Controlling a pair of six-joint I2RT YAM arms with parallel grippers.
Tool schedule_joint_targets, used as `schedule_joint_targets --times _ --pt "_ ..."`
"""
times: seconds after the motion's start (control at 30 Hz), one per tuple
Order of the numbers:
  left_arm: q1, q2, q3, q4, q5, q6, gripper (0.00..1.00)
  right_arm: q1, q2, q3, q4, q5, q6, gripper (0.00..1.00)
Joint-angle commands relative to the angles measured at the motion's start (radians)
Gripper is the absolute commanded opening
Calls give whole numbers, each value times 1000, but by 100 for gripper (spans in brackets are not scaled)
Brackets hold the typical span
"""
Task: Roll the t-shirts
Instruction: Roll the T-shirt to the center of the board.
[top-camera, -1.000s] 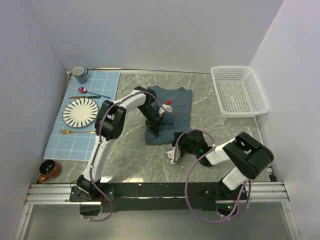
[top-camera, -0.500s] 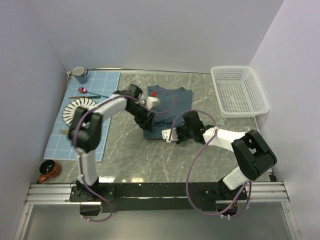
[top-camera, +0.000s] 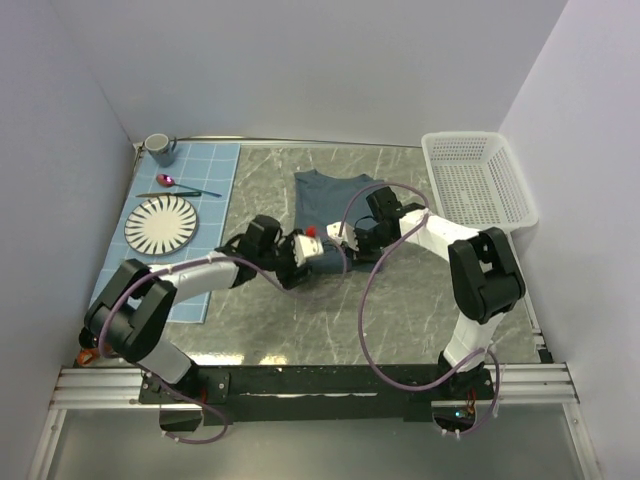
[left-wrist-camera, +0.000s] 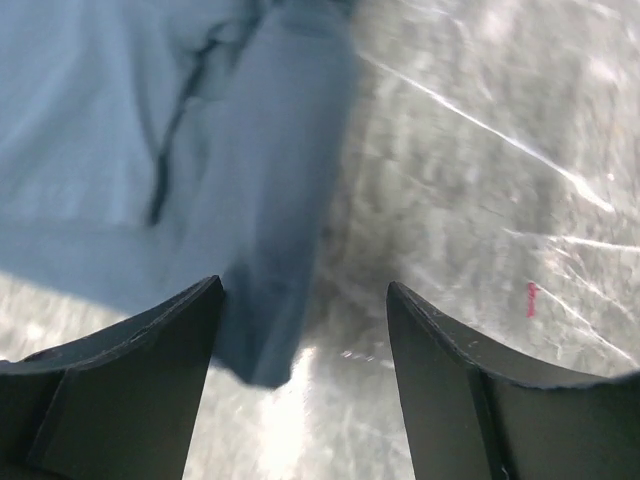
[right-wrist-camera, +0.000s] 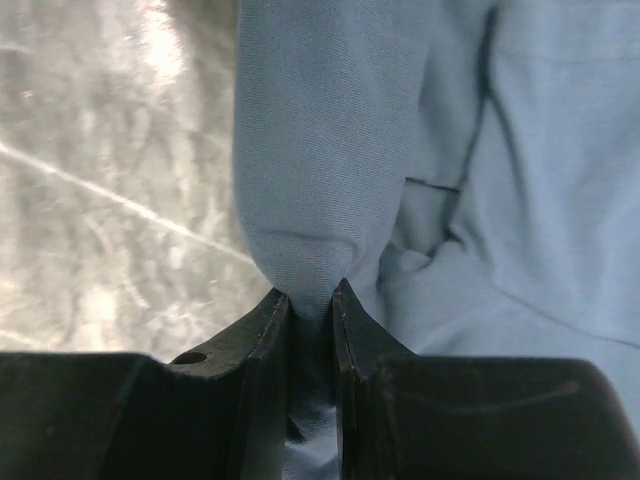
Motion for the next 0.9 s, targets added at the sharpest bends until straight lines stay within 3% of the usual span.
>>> schedule_joint_targets --times 0.0,0.23,0.33,0.37,0.43,0.47,0.57,0.73,0.87 --pt "-43 6 -16 187 -40 118 74 -13 21 48 -98 -22 -5 7" --pt "-84 114 31 208 -80 143 69 -11 12 31 -92 -23 -21 8" --pt "-86 163 92 141 -72 163 56 -14 13 34 -95 -25 -18 8" --pt "-86 171 102 95 -70 177 44 -17 15 40 -102 -28 -19 8" --pt "-84 176 129 61 -67 175 33 -23 21 49 -118 -34 -25 8" --pt "-81 176 140 21 -67 163 22 -31 22 62 -133 -34 -27 8" --pt "-52 167 195 -74 -61 104 12 -54 30 97 -176 -41 -22 8" --pt "12 193 330 -298 77 56 9 -80 50 190 -303 -71 -21 9" --pt "51 294 557 -577 215 36 9 -86 102 283 -504 -158 15 9"
